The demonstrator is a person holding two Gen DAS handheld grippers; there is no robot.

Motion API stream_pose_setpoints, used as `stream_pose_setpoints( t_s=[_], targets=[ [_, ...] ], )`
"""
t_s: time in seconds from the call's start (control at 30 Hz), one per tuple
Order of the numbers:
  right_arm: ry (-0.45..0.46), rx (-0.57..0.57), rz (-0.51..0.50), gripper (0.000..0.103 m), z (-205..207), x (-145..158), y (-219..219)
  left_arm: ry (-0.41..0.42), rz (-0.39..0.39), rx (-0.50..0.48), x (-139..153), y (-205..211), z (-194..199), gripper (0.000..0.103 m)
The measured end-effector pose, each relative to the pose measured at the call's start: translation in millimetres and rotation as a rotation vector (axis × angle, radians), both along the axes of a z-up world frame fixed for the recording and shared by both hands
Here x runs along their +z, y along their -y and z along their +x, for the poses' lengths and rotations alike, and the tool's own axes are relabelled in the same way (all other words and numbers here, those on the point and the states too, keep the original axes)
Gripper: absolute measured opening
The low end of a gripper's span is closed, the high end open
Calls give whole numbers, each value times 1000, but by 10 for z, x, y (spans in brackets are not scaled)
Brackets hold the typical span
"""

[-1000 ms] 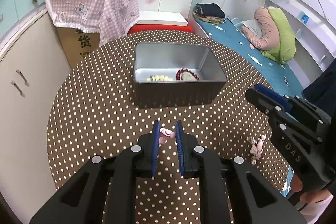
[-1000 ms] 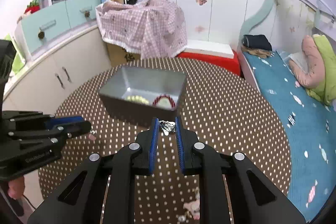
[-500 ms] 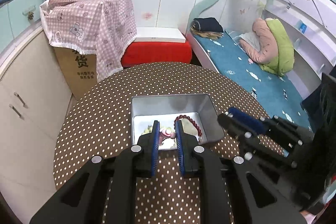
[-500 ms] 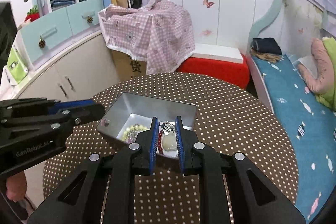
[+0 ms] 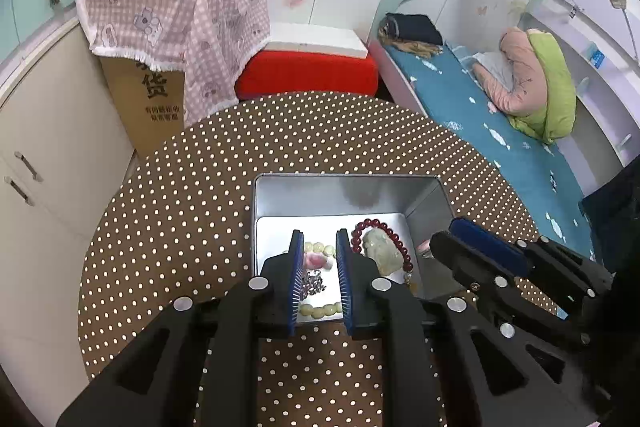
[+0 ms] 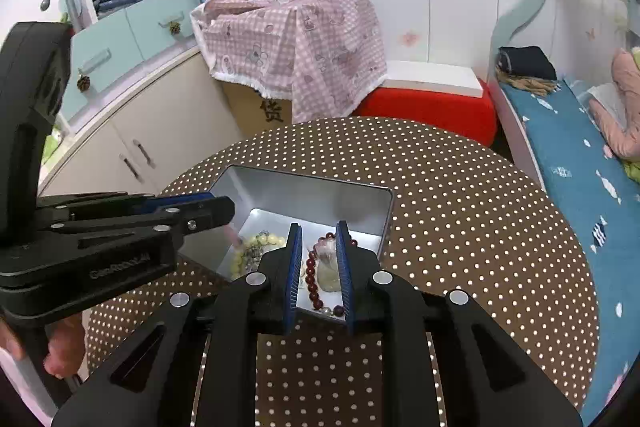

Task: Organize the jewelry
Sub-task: 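Lower the pink and silver charms into the grey box and open both tools, then withdraw both open tools from the box back toward the remaining charms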

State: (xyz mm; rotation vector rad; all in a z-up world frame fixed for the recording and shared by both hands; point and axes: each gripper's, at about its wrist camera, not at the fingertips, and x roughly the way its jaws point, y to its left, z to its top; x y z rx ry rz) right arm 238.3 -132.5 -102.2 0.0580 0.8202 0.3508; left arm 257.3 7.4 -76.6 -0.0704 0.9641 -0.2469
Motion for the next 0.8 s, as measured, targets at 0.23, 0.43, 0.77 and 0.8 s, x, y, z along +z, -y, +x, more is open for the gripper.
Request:
stream_pose_setpoints(
  t_s=[0.23, 0.43, 0.77, 0.8],
  targets=[
    [4, -64, 2, 64, -29, 10, 117, 9, 17, 14, 1, -39, -43, 43],
    [2, -83, 5, 64, -71, 47, 188, 6, 33, 13, -4, -27, -143, 43],
    [10, -99, -26, 64, -329, 98, 278, 9, 46, 18, 24, -48, -415, 47],
    [5, -103, -32, 66, -373, 72, 298, 10, 51, 18, 12, -46, -459, 48]
  ],
)
